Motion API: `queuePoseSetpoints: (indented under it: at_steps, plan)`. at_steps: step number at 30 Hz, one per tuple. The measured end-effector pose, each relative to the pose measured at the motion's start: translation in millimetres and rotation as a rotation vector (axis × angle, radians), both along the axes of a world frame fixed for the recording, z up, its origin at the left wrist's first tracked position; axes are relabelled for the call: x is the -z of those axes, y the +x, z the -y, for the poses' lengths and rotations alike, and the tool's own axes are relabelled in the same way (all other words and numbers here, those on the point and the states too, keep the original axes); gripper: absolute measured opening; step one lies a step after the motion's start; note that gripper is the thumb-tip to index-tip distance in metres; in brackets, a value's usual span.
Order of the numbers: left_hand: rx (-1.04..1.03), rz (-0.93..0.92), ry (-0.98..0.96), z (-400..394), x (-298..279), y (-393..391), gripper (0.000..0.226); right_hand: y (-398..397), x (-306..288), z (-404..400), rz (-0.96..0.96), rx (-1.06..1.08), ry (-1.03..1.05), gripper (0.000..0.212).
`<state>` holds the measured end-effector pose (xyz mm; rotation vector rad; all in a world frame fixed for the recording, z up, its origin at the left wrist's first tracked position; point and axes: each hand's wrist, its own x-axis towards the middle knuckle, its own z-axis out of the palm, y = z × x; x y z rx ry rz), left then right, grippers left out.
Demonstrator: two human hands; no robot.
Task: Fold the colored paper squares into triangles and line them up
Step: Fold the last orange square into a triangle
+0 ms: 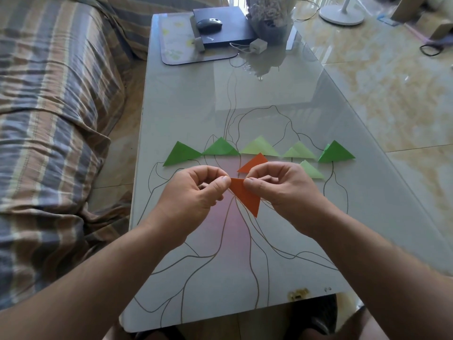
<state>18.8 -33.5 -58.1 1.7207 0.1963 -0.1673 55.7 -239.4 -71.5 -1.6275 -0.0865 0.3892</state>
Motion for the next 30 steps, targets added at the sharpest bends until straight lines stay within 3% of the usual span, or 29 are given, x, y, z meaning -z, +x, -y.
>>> queuePoseSetpoints:
  at_steps: [23, 30]
  plan:
    - [-0.058, 0.011, -0.018, -8.7, -1.5, 3.7, 0.007, 2.2, -5.8, 3.2, 0.028, 0.052, -0.001, 0.007]
    - [0.037, -0.051, 0.163, -8.2, 1.3, 4.7, 0.006, 1.0, -2.6, 2.6, 0.088, 0.006, -0.096, 0.009]
